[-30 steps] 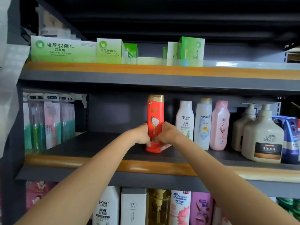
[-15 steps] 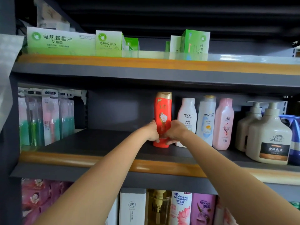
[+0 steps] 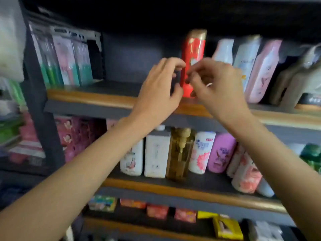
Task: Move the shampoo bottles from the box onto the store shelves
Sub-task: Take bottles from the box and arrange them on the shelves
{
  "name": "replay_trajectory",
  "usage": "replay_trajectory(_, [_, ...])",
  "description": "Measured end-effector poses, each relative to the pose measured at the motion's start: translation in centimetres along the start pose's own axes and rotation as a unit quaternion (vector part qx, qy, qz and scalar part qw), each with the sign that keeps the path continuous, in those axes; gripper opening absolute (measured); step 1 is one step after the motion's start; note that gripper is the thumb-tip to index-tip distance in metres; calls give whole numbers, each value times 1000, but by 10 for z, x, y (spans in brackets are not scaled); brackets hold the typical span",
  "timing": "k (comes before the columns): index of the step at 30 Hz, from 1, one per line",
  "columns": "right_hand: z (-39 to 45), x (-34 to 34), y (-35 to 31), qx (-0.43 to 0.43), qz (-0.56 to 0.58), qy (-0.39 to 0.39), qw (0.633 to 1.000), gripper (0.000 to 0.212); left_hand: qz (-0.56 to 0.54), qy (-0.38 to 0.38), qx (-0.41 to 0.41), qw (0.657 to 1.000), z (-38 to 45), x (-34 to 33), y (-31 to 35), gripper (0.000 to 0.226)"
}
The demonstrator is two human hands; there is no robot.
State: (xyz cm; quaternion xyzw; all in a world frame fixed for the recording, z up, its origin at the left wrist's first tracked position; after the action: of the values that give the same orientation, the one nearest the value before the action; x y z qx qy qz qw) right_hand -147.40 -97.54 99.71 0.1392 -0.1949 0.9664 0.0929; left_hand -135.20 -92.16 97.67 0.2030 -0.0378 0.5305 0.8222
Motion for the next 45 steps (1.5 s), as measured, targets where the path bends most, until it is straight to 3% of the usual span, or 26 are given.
replay_trajectory(3, [-92,-15,-3,-80,97,-78,989,16,-42,-35,37,998,-95,15,-13,30])
replay_trajectory(7, [-241,-74,22,-174,49,-308,934,16,-12,-185,175,967,-243,11,-52,28])
replay_trajectory(9, [-316,-102,36,-189,-11,-432,882,20,24,-258,249,933,-312,10,-70,29])
replay_trajectory(12, [-427,-135,53,-231,-46,-593,769,18,53,-349,331,875,-413,15,-96,29])
replay_trajectory(17, [-575,-162,57,-294,-92,-717,625,25,141,-435,377,805,-565,36,-134,31])
replay_trajectory(20, [-625,-174,62,-342,-106,-739,570,29,184,-490,415,744,-631,51,-151,20])
replay_trajectory(22, [-652,-188,70,-356,-108,-736,566,29,179,-509,445,715,-664,55,-159,18])
replay_trajectory(24, [-680,-204,79,-350,-110,-740,564,30,169,-521,447,707,-690,51,-167,15])
replay_trajectory(29, [-773,-243,102,-327,-145,-765,535,55,183,-519,442,709,-748,15,-194,27])
replay_trajectory(34, [-817,-265,113,-240,-245,-803,488,72,72,-558,541,625,-778,-11,-180,34])
replay_trajectory(37, [-788,-255,115,-230,-215,-800,510,64,47,-528,622,577,-770,-7,-164,24])
replay_trajectory(40, [-724,-231,105,-258,-179,-766,561,69,-28,-400,814,420,-739,3,-141,17])
replay_trajectory(41, [-698,-222,100,-266,-170,-747,585,72,-54,-381,842,378,-721,7,-131,15])
replay_trajectory(43, [-640,-207,83,-302,-127,-705,629,68,-108,-372,858,337,-681,15,-115,46])
replay_trajectory(45, [-572,-196,62,-294,-77,-675,672,52,-155,-334,873,320,-634,24,-109,62])
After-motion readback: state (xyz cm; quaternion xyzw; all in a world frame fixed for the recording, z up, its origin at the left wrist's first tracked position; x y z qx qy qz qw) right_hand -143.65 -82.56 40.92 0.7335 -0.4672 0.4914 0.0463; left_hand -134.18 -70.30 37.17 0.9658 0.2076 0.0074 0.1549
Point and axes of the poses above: each hand's wrist, its own z-axis towards the middle knuckle, its own x-axis out of the back of the hand, y = z × x, the point moved 1 cm from there along z, towards the middle knuckle, and after that the axes turned 8 degrees about y, right-handed, at the moved point
